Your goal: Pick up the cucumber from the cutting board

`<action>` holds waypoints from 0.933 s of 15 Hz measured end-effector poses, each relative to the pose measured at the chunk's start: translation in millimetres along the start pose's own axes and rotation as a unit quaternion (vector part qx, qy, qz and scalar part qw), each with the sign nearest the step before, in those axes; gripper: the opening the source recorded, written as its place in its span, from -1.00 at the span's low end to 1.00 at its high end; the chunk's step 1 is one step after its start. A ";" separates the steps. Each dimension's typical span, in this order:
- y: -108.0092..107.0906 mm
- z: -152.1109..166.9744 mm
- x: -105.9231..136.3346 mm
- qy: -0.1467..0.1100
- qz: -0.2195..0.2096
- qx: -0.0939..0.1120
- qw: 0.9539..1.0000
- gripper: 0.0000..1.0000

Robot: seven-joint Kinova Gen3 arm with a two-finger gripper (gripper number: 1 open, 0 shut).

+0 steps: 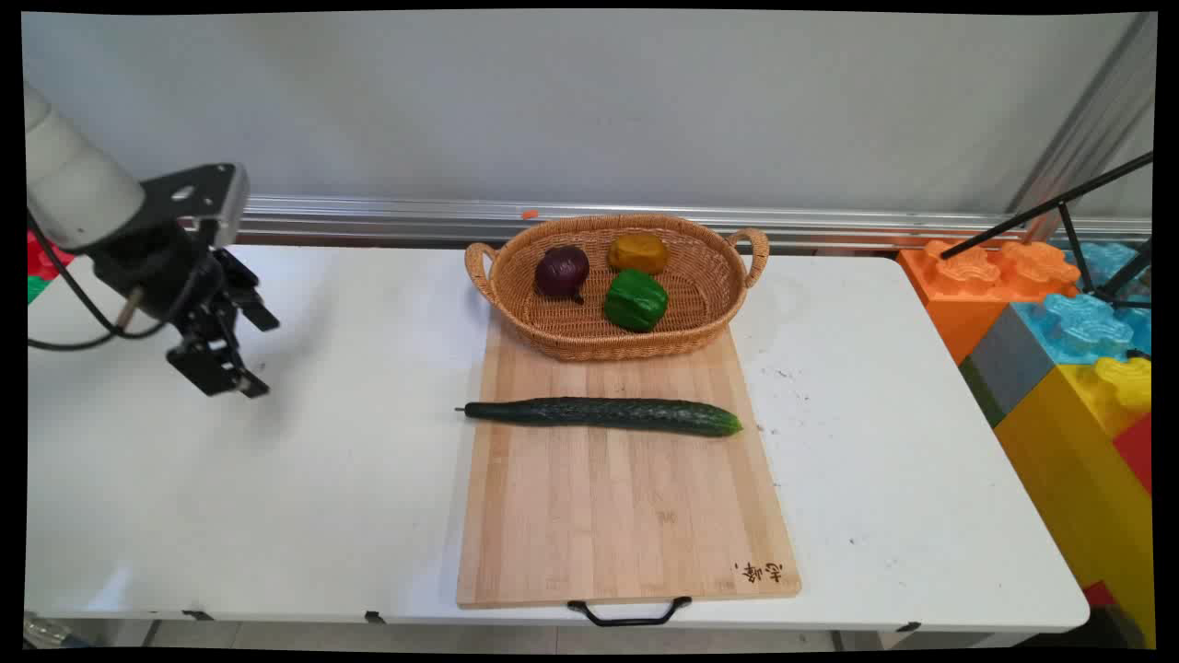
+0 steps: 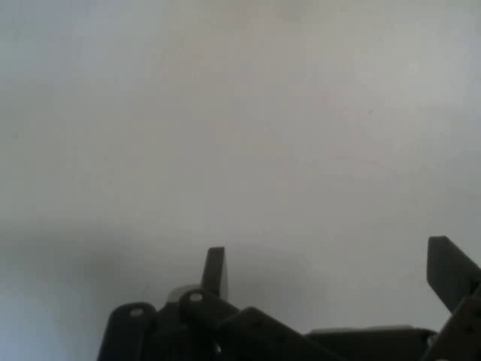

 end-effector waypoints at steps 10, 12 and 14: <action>72.0 21.5 99.7 0.055 0.072 0.051 0.995 1.00; 89.3 26.0 127.8 0.065 0.096 0.060 0.991 1.00; 103.2 31.8 156.0 0.077 0.123 0.069 0.987 1.00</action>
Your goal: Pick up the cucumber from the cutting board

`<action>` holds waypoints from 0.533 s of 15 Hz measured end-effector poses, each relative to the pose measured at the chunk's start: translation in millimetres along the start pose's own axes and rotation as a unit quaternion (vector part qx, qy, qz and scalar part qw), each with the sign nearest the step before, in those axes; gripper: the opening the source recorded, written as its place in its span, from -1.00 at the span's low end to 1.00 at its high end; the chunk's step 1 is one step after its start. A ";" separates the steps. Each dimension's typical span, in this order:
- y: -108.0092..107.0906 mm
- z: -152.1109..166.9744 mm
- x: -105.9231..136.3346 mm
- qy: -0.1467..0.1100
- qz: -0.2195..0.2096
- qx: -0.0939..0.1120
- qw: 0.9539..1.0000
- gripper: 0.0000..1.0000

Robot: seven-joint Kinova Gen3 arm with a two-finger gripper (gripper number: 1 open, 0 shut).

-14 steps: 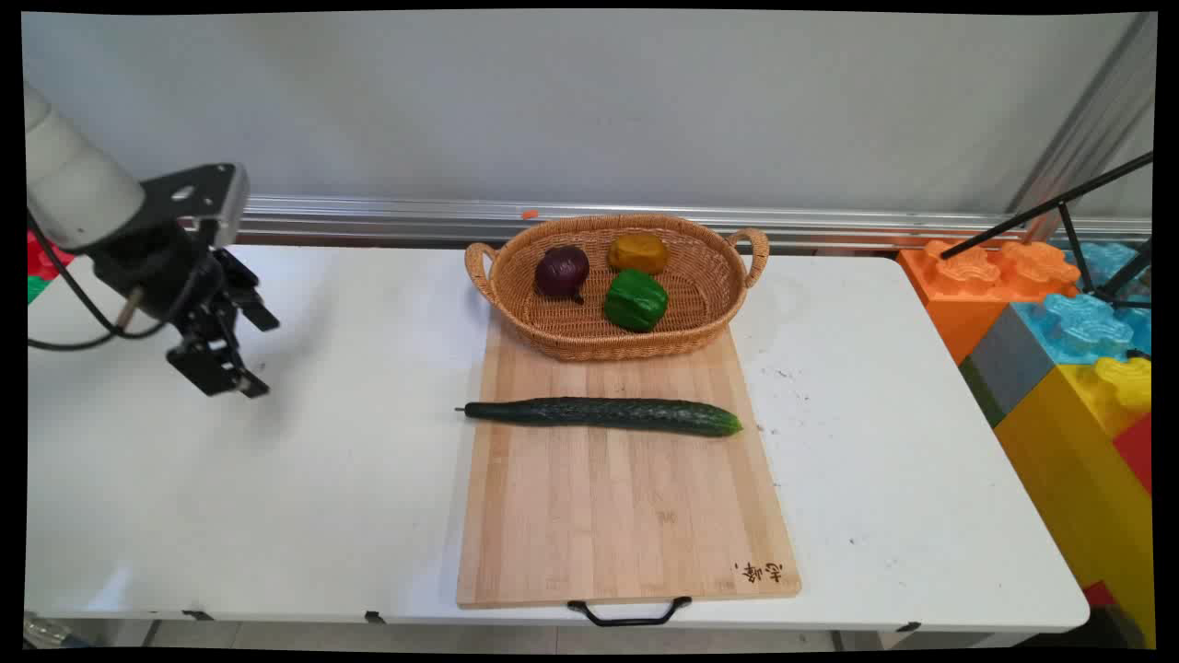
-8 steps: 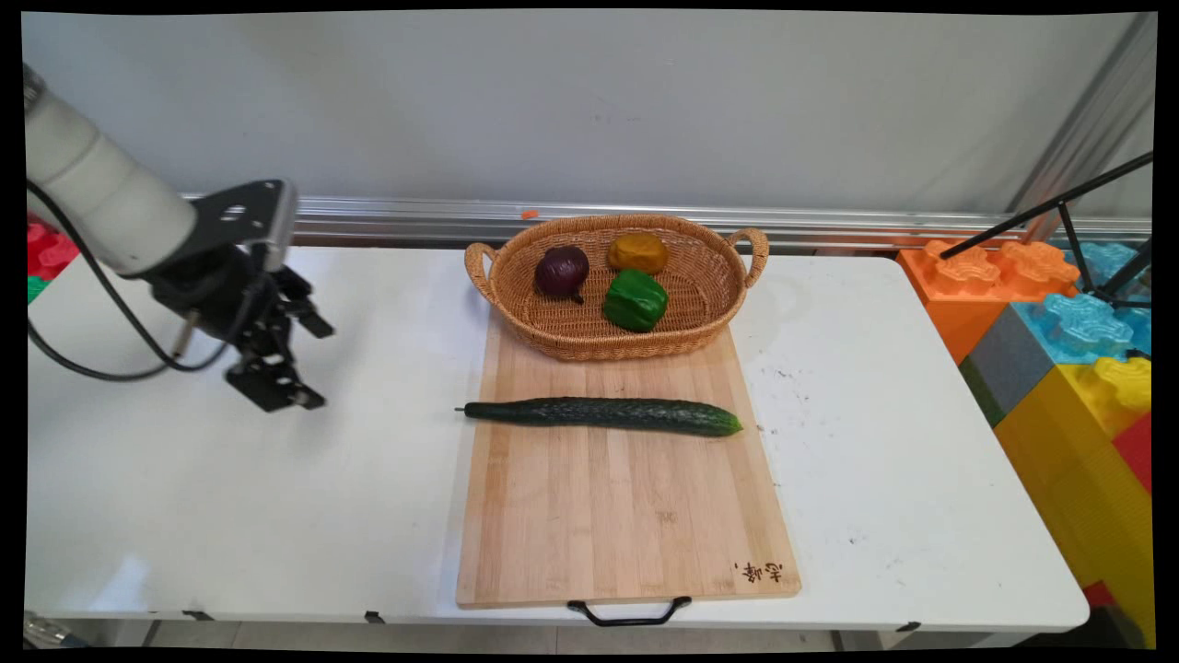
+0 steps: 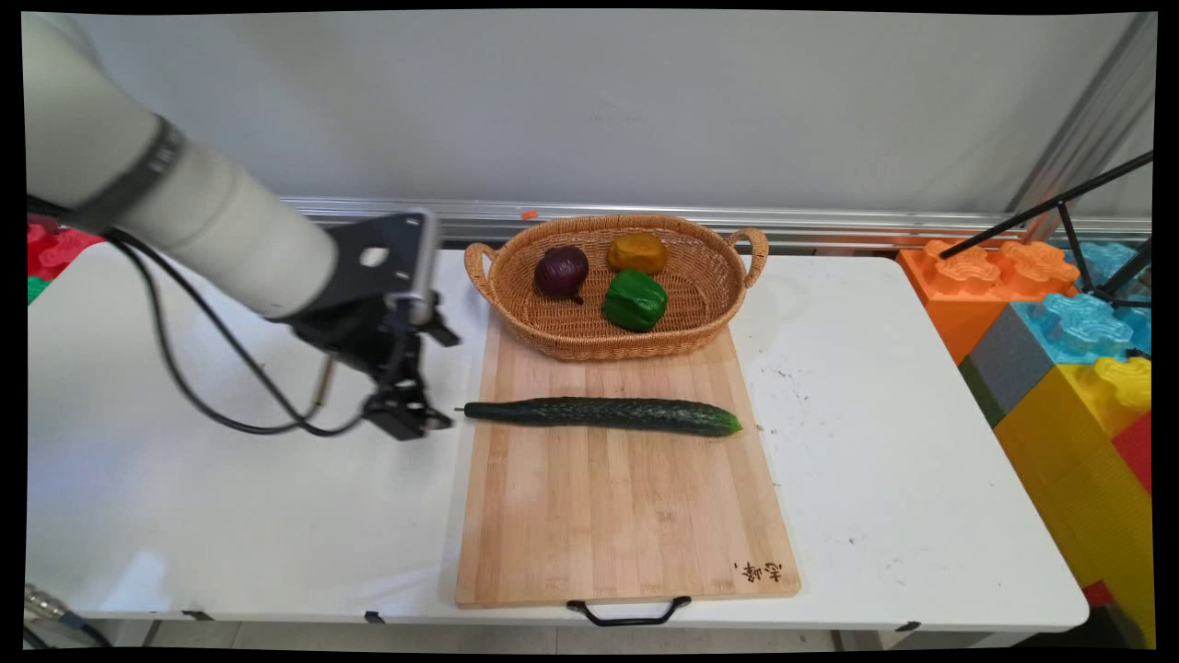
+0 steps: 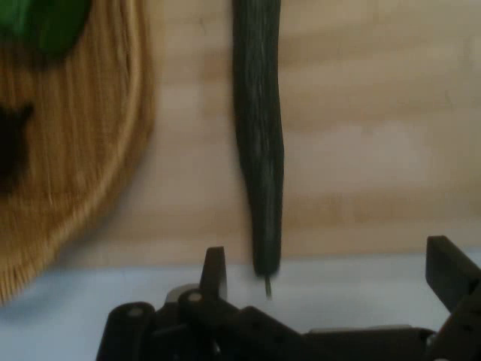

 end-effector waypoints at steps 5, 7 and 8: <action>7.1 29.1 58.6 0.017 0.048 0.033 0.998 1.00; 8.5 49.3 79.3 0.021 0.054 0.043 0.997 1.00; 8.0 59.0 86.7 0.022 0.053 0.046 0.997 1.00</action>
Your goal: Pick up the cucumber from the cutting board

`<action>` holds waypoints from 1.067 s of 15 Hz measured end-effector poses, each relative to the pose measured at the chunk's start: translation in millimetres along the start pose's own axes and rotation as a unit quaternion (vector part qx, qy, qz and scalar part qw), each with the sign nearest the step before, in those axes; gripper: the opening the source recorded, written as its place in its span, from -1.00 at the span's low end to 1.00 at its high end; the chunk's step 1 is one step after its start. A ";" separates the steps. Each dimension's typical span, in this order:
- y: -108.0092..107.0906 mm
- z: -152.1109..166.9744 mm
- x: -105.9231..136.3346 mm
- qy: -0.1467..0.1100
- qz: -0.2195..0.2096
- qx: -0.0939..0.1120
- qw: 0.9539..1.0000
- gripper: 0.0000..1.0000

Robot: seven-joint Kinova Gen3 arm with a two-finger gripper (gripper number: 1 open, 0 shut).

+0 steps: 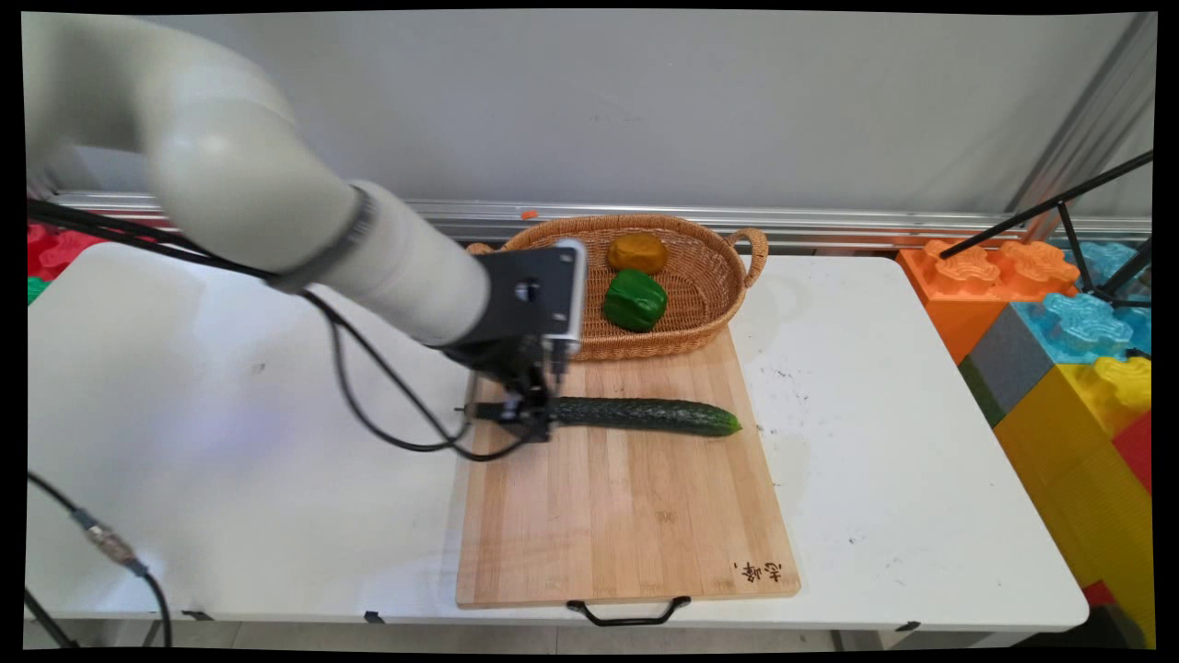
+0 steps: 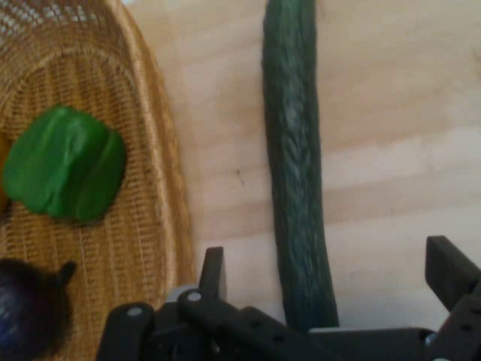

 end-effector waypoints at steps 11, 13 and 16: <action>-10.0 106.2 35.4 -0.025 -0.039 0.016 0.999 1.00; -9.8 114.8 37.0 -0.027 -0.047 0.013 0.998 1.00; -10.6 125.9 40.4 -0.029 -0.059 0.008 0.998 1.00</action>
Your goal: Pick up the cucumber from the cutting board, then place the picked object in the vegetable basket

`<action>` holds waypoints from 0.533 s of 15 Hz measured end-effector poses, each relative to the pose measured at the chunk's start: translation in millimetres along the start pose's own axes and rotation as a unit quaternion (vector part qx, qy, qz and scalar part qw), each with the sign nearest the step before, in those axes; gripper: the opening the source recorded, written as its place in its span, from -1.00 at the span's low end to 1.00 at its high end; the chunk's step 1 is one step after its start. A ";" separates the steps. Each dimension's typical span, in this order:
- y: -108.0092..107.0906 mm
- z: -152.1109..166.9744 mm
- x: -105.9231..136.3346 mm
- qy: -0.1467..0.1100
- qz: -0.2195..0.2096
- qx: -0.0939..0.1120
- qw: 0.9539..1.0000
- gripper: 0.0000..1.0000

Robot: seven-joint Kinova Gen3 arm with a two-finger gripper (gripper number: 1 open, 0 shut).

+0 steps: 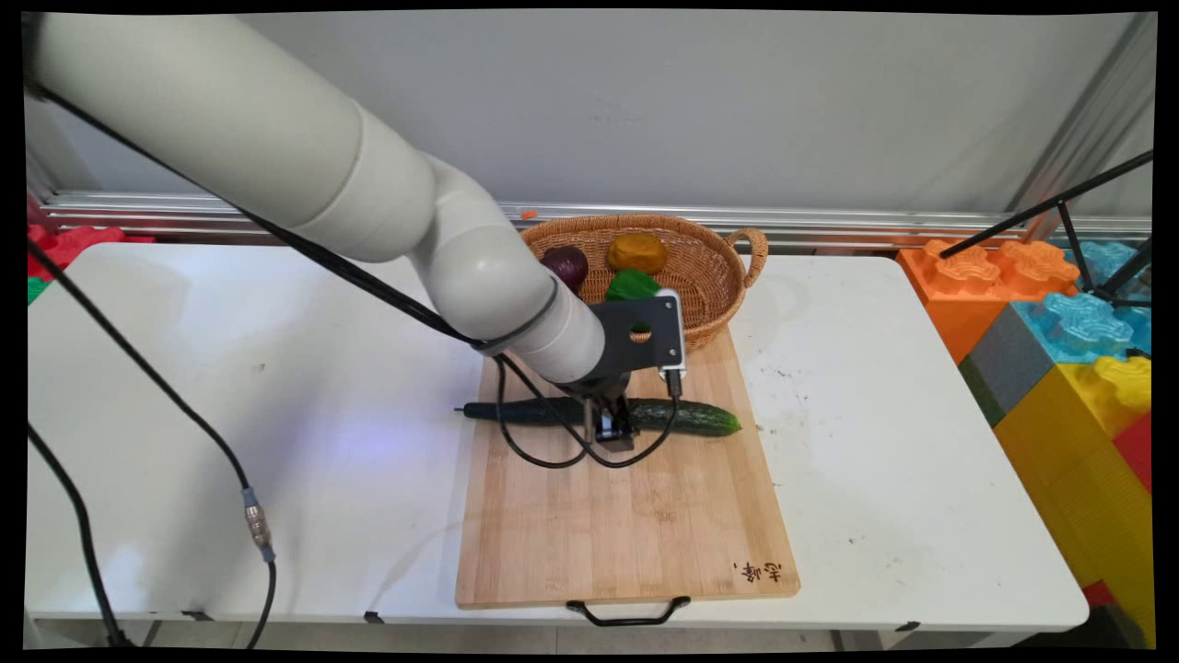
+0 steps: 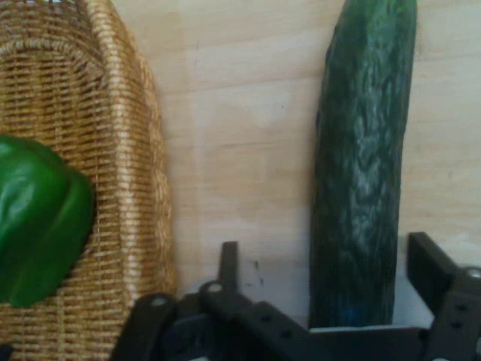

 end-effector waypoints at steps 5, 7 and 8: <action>-0.8 4.5 4.3 -0.006 -0.011 -0.008 1.000 -1.00; -0.4 -0.6 5.0 -0.010 -0.013 -0.014 1.000 -1.00; -0.5 -4.5 5.9 -0.011 -0.013 -0.016 1.000 -1.00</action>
